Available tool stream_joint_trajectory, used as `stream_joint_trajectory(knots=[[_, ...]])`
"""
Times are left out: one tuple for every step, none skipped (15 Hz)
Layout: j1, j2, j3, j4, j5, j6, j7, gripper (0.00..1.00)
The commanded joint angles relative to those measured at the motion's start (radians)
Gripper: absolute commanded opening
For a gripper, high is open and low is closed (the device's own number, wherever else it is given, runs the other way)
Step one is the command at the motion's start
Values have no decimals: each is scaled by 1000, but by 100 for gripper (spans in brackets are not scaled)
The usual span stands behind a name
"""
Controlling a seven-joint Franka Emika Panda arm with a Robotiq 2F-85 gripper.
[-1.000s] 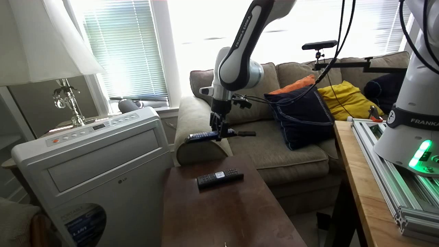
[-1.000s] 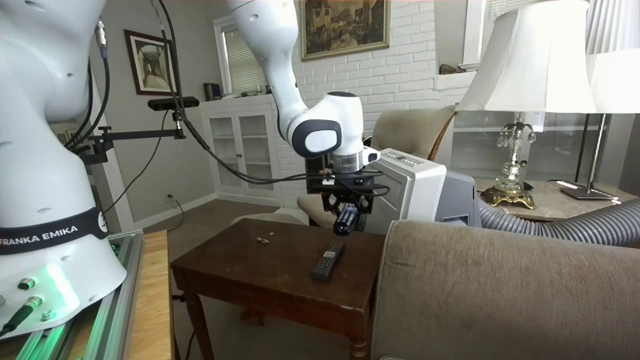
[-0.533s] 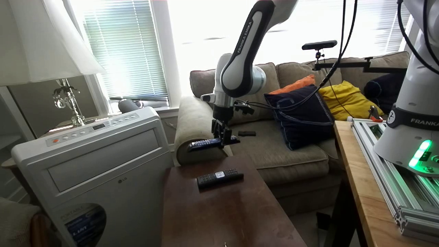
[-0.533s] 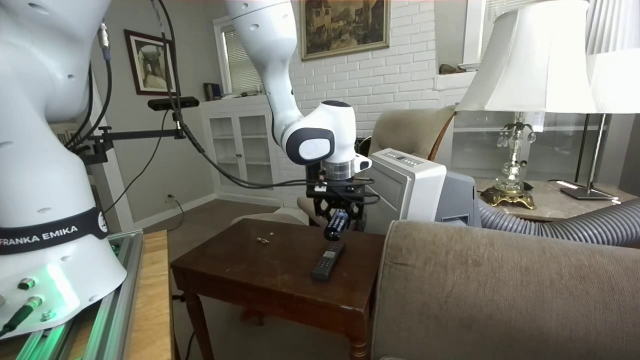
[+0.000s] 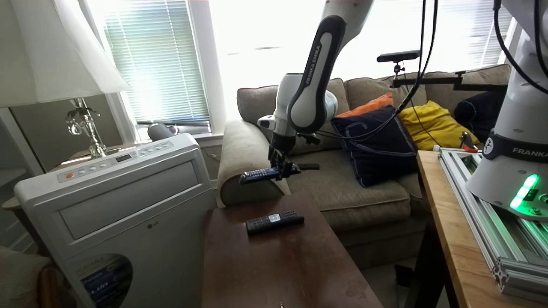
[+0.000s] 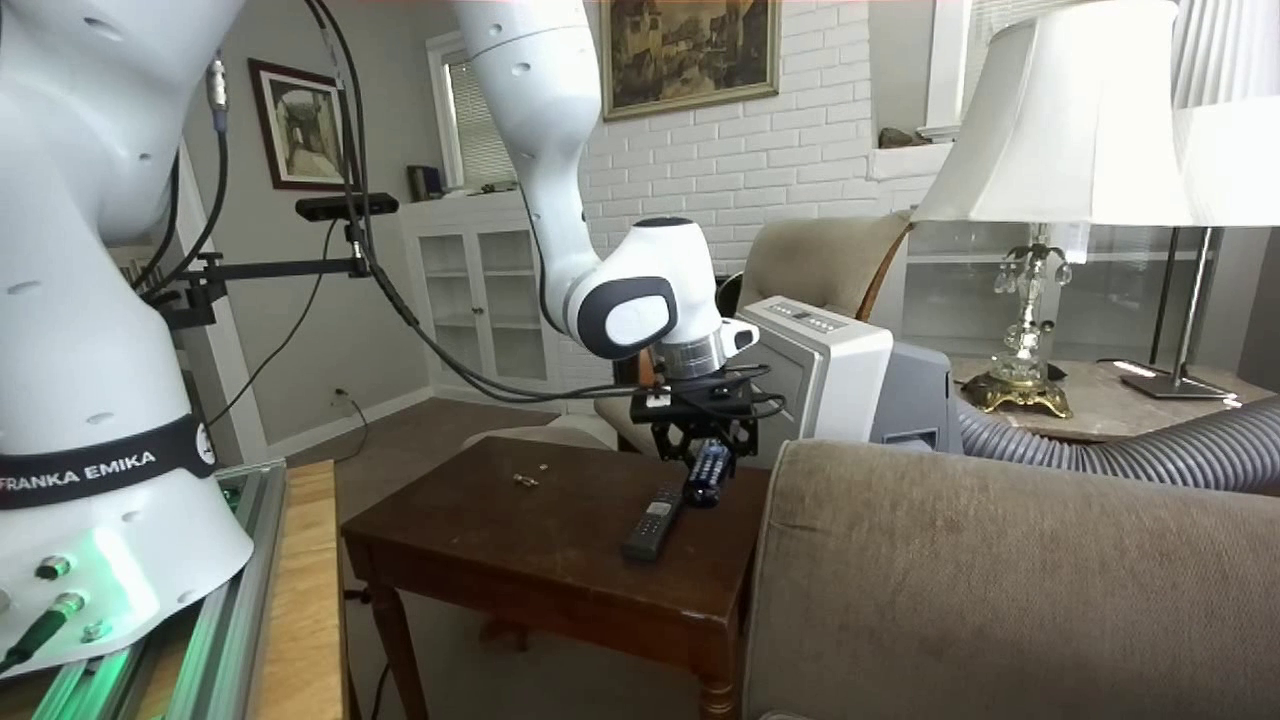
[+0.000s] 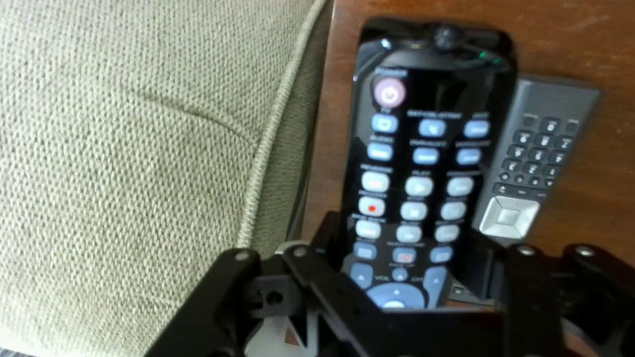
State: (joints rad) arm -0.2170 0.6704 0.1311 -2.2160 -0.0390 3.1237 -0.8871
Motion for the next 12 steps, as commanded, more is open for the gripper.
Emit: stream_joint_trajectory(knots=[[86, 41, -96, -2, -74, 65, 127, 24], [101, 55, -107, 0, -86, 71, 151, 24], [119, 60, -124, 0, -98, 77, 176, 24], [131, 75, -133, 4, -107, 88, 200, 24], [132, 85, -127, 9, -118, 80, 221, 24], [125, 99, -116, 14, -129, 81, 235, 24], [116, 116, -100, 26, -142, 82, 245, 24], [91, 134, -72, 38, -154, 76, 250, 24], [81, 152, -57, 53, -166, 72, 255, 24], [71, 165, -44, 68, -178, 67, 257, 24], [57, 184, -28, 86, -190, 60, 255, 24], [51, 202, -22, 107, -200, 58, 251, 24]])
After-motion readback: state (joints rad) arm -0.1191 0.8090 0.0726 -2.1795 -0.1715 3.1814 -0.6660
